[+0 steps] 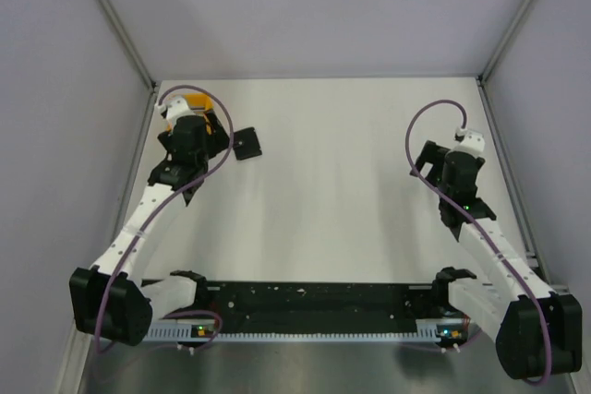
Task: Put the credit cards into the card holder
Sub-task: Move the card holder to the center of the board.
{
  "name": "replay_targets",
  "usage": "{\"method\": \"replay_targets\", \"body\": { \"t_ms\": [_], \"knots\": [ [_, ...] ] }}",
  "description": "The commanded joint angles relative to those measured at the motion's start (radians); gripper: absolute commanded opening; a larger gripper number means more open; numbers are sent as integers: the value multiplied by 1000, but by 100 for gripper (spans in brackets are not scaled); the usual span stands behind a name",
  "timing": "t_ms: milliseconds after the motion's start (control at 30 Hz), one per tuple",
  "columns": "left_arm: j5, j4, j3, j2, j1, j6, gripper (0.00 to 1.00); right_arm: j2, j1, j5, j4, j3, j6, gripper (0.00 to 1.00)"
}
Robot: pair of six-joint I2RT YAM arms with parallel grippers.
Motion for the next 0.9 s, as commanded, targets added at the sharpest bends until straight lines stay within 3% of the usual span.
{"method": "replay_targets", "body": {
  "t_ms": [0, 100, 200, 333, 433, 600, 867],
  "knots": [
    [-150, -57, 75, 2, 6, -140, 98, -23, 8, -32, -23, 23, 12, 99],
    [-181, -103, 80, 46, 24, -230, 98, -23, 8, -46, -25, 30, 9, 99],
    [62, -30, 97, 85, 55, -114, 98, -23, 8, -61, -55, 38, 12, 99],
    [266, 25, 170, 181, 53, -51, 98, -26, 8, -106, -81, 46, 29, 99],
    [365, -39, 312, 327, 27, -17, 98, -27, 7, -137, -101, 53, 50, 99],
    [329, -221, 587, 624, -27, 23, 93, -31, 8, -192, -133, 63, 86, 99],
    [244, -307, 808, 914, -24, 27, 95, -35, 8, -249, -158, 58, 112, 99]
  ]
}}
